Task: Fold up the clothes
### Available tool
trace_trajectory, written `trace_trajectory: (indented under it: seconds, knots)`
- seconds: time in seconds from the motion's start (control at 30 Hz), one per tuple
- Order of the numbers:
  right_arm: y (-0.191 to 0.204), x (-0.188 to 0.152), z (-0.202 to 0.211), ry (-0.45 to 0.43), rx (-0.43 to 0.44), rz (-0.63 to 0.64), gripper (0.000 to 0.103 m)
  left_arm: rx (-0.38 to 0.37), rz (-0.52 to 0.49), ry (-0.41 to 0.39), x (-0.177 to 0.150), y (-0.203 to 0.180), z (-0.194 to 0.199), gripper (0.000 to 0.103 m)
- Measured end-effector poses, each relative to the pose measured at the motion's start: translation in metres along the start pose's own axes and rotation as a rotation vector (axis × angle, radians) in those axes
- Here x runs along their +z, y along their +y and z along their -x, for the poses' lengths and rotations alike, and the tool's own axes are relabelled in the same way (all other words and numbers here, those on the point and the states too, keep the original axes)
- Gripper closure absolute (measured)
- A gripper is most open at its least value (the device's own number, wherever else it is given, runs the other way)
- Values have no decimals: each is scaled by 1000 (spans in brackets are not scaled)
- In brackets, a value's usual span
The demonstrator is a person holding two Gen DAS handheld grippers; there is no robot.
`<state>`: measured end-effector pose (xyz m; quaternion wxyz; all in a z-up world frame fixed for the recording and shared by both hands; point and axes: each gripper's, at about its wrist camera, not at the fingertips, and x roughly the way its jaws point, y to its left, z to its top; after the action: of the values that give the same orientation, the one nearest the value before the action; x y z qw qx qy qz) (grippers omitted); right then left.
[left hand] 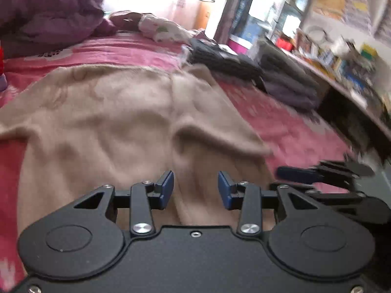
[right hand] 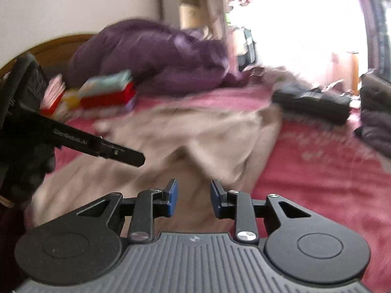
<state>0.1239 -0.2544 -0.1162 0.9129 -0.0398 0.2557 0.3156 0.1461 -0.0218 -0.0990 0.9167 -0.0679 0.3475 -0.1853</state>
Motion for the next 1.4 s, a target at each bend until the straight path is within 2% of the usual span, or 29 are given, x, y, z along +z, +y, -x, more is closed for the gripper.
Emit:
trace_trajectory:
  seconds: [0.03, 0.07, 0.1, 0.23, 0.33, 0.43, 0.47, 0.53, 0.6, 0.73, 0.83, 0.9, 1.0, 1.07, 1.13, 1.2, 1.27, 1.4]
  knots:
    - [8, -11, -6, 77, -21, 50, 73, 2, -18, 35, -10, -6, -4, 65]
    - [16, -22, -9, 119, -55, 112, 72, 3, -35, 70, -19, -12, -8, 65]
    - [20, -26, -6, 117, -79, 133, 73, 5, -53, 105, -29, -18, -11, 64]
    - [25, -25, 14, 119, -144, 124, 72, -19, -79, 102, -34, -28, -5, 64]
    - [34, -28, 30, 78, -164, 127, 72, -37, -98, 99, -38, -36, 0, 64]
    - [56, -24, 49, -31, -142, 163, 72, 19, -184, 39, -41, -45, 12, 64]
    - [64, -26, 49, -18, -125, 185, 69, 23, -199, 4, -40, -47, 17, 64]
    - [76, -36, 36, 93, -122, 244, 66, 33, -228, -67, -39, -50, 28, 64]
    - [79, -46, 32, 115, -136, 256, 66, 31, -192, -73, -38, -39, 32, 64]
    - [70, -36, 40, 146, -149, 173, 66, 26, -117, -82, -35, -17, 39, 62]
    - [70, -36, 51, 130, -162, 124, 66, 23, -61, -89, -32, -1, 44, 60]
    - [72, -35, 59, 87, -172, 113, 66, 21, -23, -94, -31, 10, 48, 60]
    - [71, -26, 61, 1, -157, 67, 65, 165, 143, -147, -31, 57, 68, 57]
    - [70, -21, 55, -18, -151, 30, 64, 247, 287, -137, -34, 90, 76, 57]
    - [70, -18, 48, -22, -145, 9, 64, 276, 411, -124, -43, 116, 84, 57]
    - [70, -16, 41, -24, -142, -7, 64, 250, 500, -113, -51, 135, 90, 57]
    - [64, -13, 33, -32, -139, -58, 64, 194, 559, -112, -59, 143, 90, 57]
    - [51, -12, 21, -33, -133, -177, 64, 169, 559, -123, -59, 143, 79, 57]
